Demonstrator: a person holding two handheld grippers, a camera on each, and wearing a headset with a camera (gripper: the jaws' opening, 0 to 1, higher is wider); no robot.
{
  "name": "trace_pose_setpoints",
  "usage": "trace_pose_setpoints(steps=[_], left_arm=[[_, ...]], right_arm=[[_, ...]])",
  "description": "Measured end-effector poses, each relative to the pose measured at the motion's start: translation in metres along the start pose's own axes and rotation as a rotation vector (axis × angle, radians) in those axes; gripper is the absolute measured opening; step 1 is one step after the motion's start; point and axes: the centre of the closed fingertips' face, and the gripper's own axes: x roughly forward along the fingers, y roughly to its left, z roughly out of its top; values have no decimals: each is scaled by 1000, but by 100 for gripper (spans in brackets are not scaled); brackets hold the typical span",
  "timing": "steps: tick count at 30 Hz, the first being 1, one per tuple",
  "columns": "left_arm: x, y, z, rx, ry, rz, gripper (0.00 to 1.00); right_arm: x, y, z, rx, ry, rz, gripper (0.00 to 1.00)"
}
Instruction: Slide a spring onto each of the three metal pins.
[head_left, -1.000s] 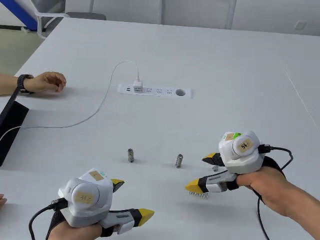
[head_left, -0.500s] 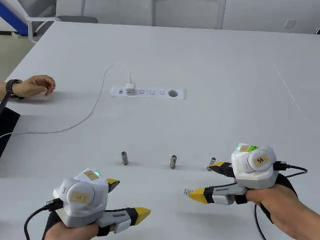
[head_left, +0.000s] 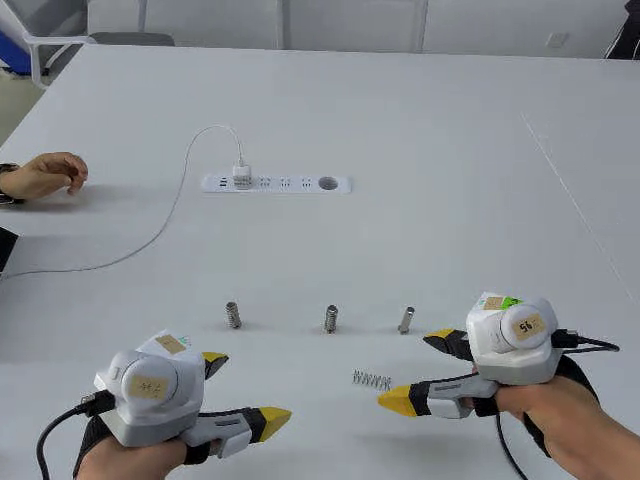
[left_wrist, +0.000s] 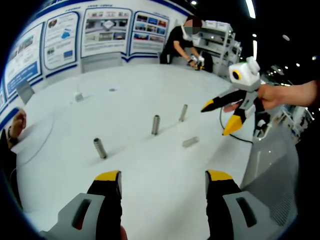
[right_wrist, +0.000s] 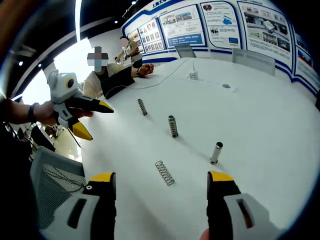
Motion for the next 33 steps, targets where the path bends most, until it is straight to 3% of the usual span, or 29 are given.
trace_pose_setpoints(steps=[17,33], left_arm=[[11,-1,9,-12,-7,6,70],[27,-11,13,22,20,-28,71]], right_arm=[[-19,-9,-22,55,-22,-37,79],[-22,-4,-33,73,-24,-28,80]])
